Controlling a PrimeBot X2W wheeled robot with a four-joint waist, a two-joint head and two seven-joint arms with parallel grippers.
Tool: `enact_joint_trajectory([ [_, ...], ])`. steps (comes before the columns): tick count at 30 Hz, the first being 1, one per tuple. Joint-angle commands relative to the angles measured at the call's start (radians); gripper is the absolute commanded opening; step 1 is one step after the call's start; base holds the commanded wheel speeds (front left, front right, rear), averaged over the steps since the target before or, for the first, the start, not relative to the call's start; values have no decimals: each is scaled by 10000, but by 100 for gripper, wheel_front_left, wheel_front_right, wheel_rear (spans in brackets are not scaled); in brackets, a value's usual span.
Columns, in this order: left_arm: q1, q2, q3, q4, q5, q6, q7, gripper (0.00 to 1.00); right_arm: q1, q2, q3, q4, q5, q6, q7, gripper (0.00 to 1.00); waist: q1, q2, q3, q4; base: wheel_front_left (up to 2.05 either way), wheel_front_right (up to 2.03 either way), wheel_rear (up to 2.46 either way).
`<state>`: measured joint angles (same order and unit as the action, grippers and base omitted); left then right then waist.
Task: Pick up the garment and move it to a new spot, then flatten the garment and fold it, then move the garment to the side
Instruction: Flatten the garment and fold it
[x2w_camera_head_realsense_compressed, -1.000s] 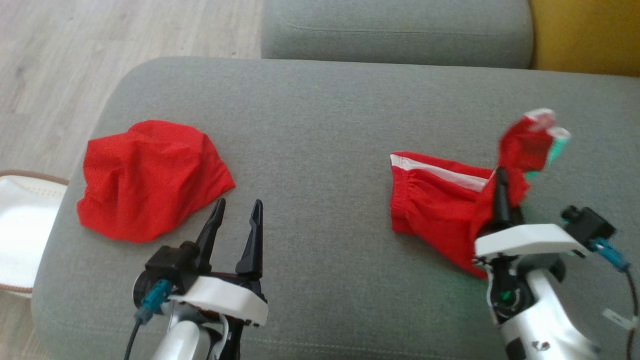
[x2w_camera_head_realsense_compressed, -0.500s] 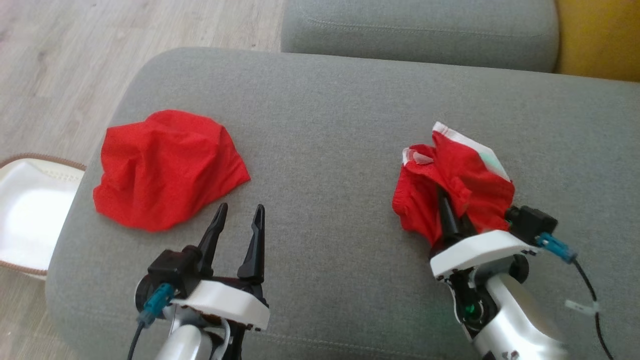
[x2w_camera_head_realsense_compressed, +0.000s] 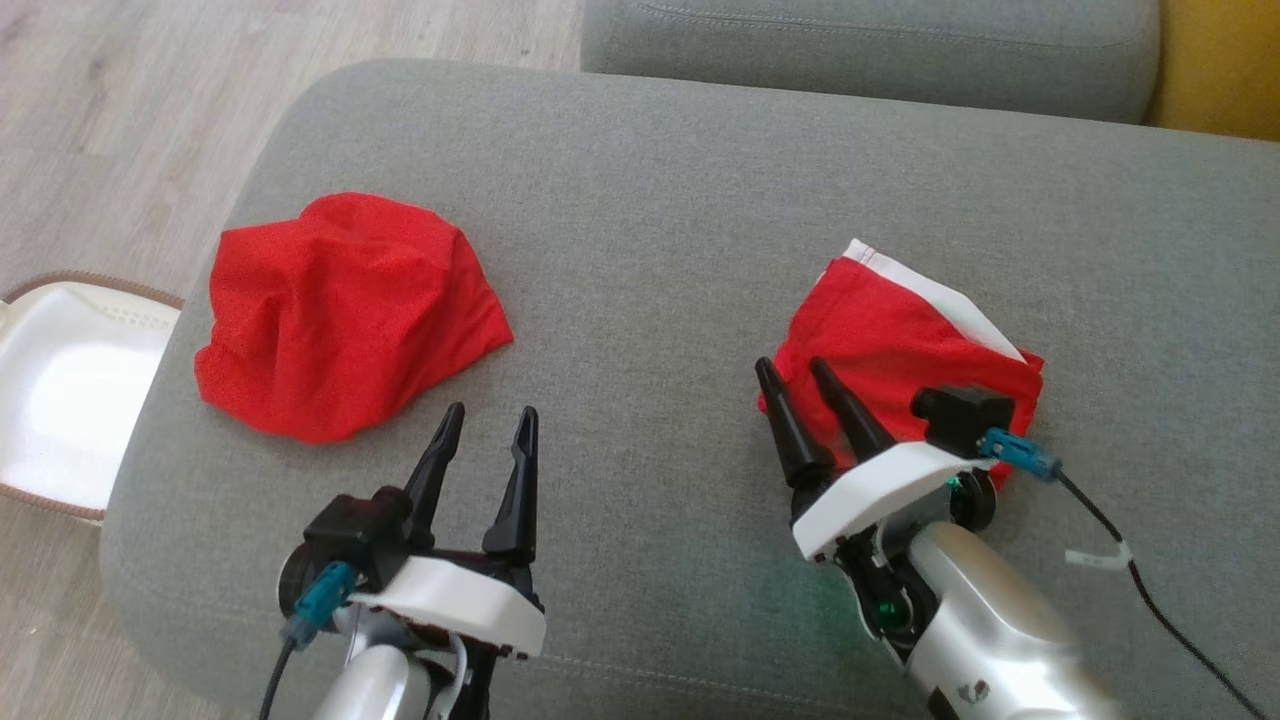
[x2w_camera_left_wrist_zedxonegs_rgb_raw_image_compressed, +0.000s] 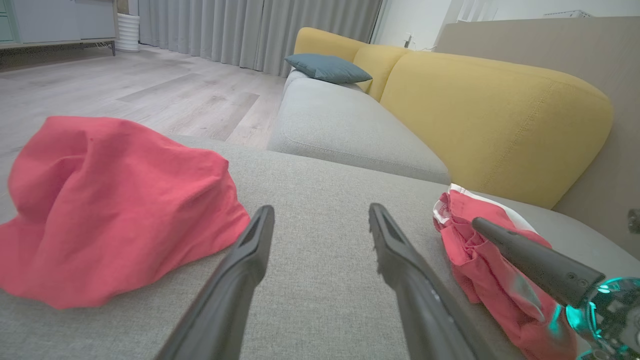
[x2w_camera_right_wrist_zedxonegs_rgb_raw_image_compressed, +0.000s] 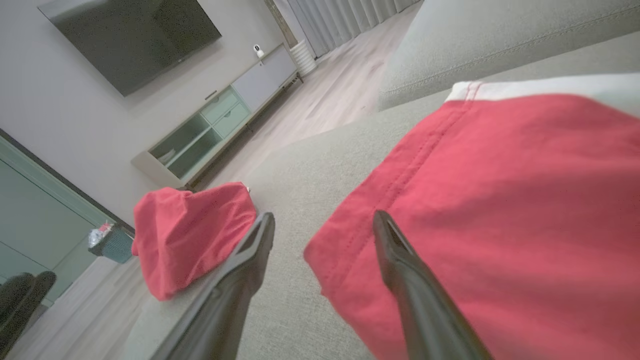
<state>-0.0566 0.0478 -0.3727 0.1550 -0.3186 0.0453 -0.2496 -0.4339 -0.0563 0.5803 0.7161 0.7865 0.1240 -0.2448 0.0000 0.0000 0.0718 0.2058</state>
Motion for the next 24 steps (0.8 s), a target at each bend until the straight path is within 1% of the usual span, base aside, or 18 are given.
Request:
enact_joint_trajectory([
  [1,-494,24,275,-292,-37,77,-122,100,-510,61,263,-54,52,67,34,100,0,0,24,17,0,0,0],
  [4,-525,24,263,-271,-51,81,-122,100,-643,61,441,213,87,67,85,100,0,0,44,22,0,0,0],
  [7,-558,24,244,-287,-86,106,-122,100,-819,61,504,817,219,67,230,100,0,0,97,22,0,0,0],
  [9,-566,24,224,-304,-108,125,-122,100,-917,61,539,1401,342,67,544,100,0,0,127,4,0,0,0],
  [13,-599,24,239,-303,-114,145,-122,100,-1093,61,884,1877,571,67,756,100,0,0,178,-108,0,0,0],
  [18,-634,24,344,-311,-95,141,-122,100,-1317,61,1194,1966,515,67,348,100,0,0,115,-430,0,0,0],
  [22,-695,24,480,-410,-73,137,-122,100,-1615,61,934,1991,-152,67,-55,100,0,0,61,-799,0,0,0],
  [23,-743,24,556,-491,-52,124,-122,100,-1742,57,552,1995,-808,67,-140,100,0,0,16,-995,0,0,0],
  [24,-765,24,600,-547,-36,119,-122,100,-1780,23,216,1882,-1192,67,-155,100,0,0,-3,-1099,0,0,0],
])
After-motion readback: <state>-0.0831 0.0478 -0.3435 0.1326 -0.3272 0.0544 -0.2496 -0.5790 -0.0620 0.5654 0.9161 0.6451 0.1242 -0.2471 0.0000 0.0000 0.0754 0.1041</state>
